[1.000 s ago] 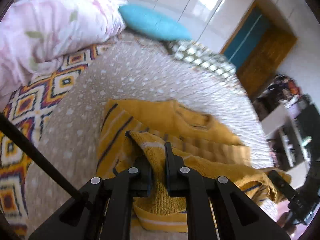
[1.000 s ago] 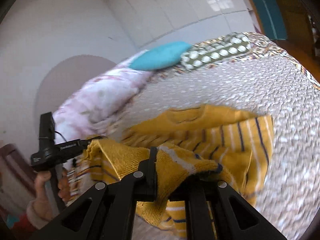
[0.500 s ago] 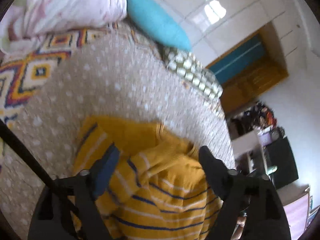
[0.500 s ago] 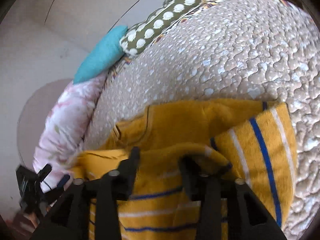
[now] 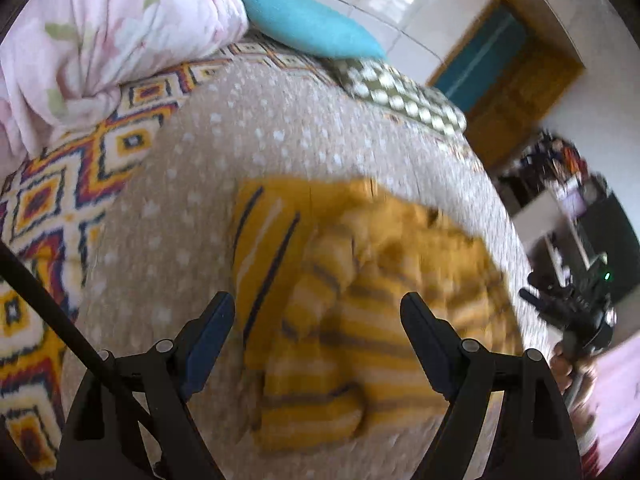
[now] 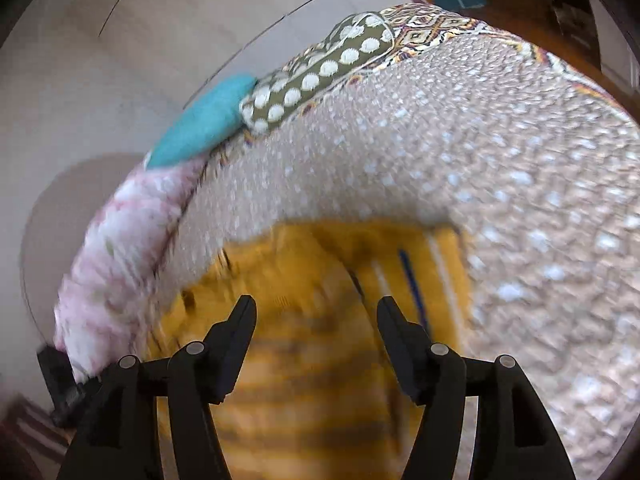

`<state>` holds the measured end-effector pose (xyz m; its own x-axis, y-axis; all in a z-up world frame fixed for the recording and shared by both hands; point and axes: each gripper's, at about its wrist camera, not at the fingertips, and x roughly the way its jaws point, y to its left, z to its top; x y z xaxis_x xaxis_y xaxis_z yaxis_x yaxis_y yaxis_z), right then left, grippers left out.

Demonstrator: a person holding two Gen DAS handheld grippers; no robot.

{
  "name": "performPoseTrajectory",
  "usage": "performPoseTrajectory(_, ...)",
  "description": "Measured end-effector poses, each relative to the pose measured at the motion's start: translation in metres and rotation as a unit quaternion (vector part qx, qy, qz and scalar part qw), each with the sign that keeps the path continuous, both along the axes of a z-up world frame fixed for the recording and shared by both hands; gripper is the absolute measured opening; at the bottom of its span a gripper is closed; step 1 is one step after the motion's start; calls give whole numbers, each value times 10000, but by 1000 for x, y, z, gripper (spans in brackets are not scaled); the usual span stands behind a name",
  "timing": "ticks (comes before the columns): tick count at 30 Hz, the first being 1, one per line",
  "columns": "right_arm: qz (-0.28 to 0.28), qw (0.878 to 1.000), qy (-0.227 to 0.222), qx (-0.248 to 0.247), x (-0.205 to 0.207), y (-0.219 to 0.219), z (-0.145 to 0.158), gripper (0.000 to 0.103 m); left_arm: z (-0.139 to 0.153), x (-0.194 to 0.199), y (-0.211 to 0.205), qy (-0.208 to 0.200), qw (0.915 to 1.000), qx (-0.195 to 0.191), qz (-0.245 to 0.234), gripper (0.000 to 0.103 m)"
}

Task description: Fold small clothes

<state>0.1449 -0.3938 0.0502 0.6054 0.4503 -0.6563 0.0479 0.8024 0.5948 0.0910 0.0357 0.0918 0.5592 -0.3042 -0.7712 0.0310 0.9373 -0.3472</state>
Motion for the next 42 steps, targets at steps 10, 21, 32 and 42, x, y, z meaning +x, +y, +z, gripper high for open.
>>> performPoseTrajectory(10,880,9936,245,-660,-83,26,-42,8,-51,-20,-13,843,9903,1070,-275,9)
performPoseTrajectory(21,31,9842,-110,-1769,-117,15,3,18,15,-51,12,-100,9831,1733,584,67)
performPoseTrajectory(32,1531,9668,-837,-1865,-56,193,35,18,-41,-65,10,-551,9798,1402,1314,76)
performPoseTrajectory(42,2522,9152,-523,-3099,67,352,-9,18,-63,-67,54,-323,9904,366,1290,83)
